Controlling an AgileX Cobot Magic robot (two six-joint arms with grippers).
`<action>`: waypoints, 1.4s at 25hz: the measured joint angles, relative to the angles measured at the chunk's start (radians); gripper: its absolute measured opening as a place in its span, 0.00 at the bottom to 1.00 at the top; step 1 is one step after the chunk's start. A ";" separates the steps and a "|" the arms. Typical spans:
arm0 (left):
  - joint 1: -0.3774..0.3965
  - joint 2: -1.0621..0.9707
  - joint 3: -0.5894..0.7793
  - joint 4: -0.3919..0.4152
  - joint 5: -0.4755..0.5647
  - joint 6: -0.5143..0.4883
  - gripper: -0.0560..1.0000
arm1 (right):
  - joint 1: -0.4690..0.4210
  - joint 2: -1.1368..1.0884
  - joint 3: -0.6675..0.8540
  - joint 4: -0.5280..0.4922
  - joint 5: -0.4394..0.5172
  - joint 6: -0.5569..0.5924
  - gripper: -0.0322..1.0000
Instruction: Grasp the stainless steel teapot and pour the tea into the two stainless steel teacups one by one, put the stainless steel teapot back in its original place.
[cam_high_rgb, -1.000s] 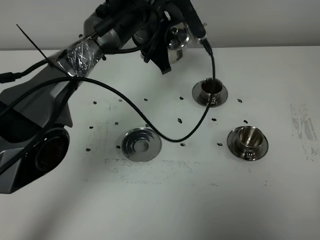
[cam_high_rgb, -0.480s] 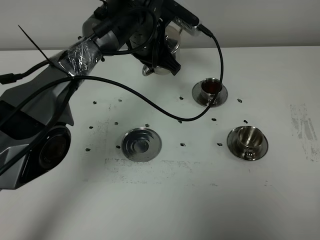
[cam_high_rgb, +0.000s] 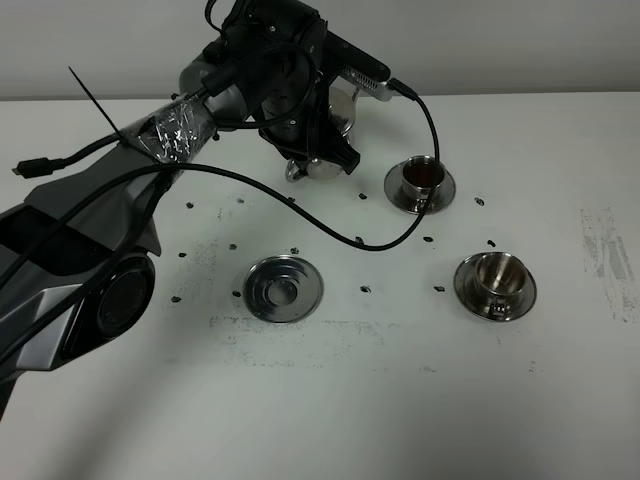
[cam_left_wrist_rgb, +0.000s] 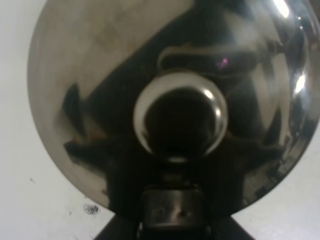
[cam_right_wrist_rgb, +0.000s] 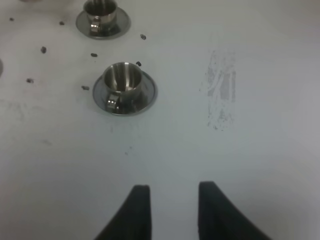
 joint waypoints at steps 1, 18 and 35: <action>0.002 0.000 0.007 -0.001 0.000 -0.001 0.22 | 0.000 0.000 0.000 0.000 0.000 0.000 0.25; 0.008 0.026 0.039 -0.001 0.001 0.008 0.22 | 0.000 0.000 0.000 0.000 0.000 0.000 0.25; -0.002 -0.205 0.043 -0.028 0.003 0.044 0.22 | 0.000 0.000 0.000 0.000 0.000 0.000 0.25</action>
